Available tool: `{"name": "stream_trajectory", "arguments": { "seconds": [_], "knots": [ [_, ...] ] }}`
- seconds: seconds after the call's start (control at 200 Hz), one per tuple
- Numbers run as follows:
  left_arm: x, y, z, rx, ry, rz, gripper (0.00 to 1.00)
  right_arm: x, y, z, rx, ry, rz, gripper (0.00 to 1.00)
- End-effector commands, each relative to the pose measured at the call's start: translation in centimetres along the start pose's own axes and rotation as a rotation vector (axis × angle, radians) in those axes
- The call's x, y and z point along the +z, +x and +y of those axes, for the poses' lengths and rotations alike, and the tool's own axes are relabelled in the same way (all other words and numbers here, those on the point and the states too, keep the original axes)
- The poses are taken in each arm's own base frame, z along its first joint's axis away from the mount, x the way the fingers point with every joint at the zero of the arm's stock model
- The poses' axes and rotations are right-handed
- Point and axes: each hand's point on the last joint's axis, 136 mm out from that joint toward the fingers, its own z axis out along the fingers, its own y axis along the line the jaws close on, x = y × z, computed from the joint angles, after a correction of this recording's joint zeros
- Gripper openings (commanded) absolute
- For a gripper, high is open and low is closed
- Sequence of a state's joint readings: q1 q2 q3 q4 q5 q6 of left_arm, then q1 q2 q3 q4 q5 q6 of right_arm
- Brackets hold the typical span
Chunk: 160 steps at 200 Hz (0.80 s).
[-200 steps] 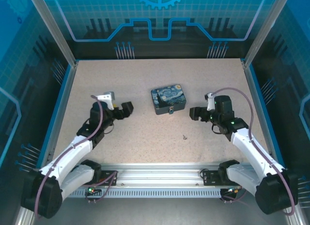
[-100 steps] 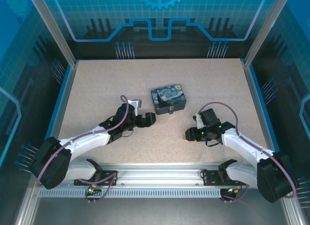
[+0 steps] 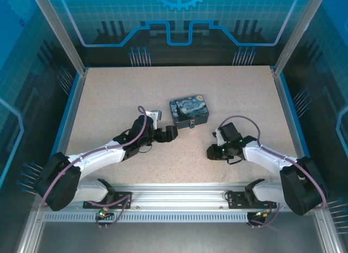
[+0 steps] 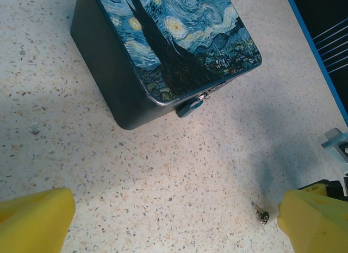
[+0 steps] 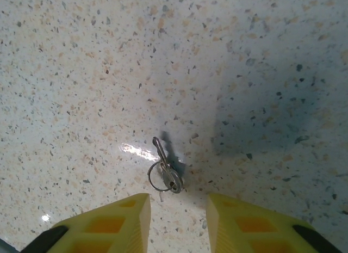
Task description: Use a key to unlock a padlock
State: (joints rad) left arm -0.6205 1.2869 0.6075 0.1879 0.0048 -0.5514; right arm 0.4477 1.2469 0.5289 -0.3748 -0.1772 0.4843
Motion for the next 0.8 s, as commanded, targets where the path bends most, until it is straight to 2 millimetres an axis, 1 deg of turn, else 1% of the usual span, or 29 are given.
{"name": "stream_trajectory", "arguments": {
  "seconds": [0.0, 0.41, 0.64, 0.795],
  "knots": [
    [0.0, -0.6, -0.9, 0.010, 0.015, -0.009, 0.99, 0.3, 0.1, 0.6, -0.004, -0.011, 0.005, 0.32],
    [-0.5, -0.9, -1.3, 0.013, 0.028, -0.018, 0.99, 1.2, -0.2, 0.8, 0.002, -0.008, 0.020, 0.23],
    [-0.7, -0.9, -1.3, 0.013, 0.028, -0.022, 0.99, 1.4, -0.1, 0.7, 0.001, -0.002, 0.022, 0.22],
    [-0.7, -0.9, -1.3, 0.013, 0.027, -0.022, 0.99, 1.2, -0.5, 0.9, -0.003, -0.005, 0.010, 0.22]
  ]
}}
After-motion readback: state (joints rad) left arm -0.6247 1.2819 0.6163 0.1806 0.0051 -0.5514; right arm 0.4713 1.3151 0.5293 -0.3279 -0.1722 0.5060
